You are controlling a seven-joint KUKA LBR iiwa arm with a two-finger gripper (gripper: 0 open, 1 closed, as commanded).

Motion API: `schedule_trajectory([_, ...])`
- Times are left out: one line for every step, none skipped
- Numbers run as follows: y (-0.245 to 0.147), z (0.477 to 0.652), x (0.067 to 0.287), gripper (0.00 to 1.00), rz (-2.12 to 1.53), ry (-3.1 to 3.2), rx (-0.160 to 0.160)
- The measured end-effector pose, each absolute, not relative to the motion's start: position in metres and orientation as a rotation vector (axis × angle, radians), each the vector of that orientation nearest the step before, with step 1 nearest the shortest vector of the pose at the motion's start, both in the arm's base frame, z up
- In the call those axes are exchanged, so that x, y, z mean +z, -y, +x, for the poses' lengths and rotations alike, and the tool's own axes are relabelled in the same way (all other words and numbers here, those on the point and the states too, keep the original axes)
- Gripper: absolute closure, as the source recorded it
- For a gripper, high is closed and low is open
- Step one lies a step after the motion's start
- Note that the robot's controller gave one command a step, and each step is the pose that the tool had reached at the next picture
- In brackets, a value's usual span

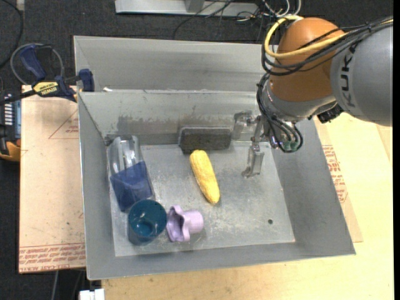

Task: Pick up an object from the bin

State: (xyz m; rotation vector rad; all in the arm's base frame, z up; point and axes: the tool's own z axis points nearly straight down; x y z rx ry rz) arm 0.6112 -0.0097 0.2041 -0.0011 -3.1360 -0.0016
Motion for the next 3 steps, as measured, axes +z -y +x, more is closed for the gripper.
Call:
schedule_trajectory([0.010, 0.612, 0.209, 0.00, -0.001, 3.143, -0.001])
schedule_trajectory([-0.012, 0.618, 0.103, 0.00, -1.115, 2.938, -0.003])
schedule_trajectory([-0.034, 0.631, 0.135, 0.00, -0.527, 3.100, -0.002])
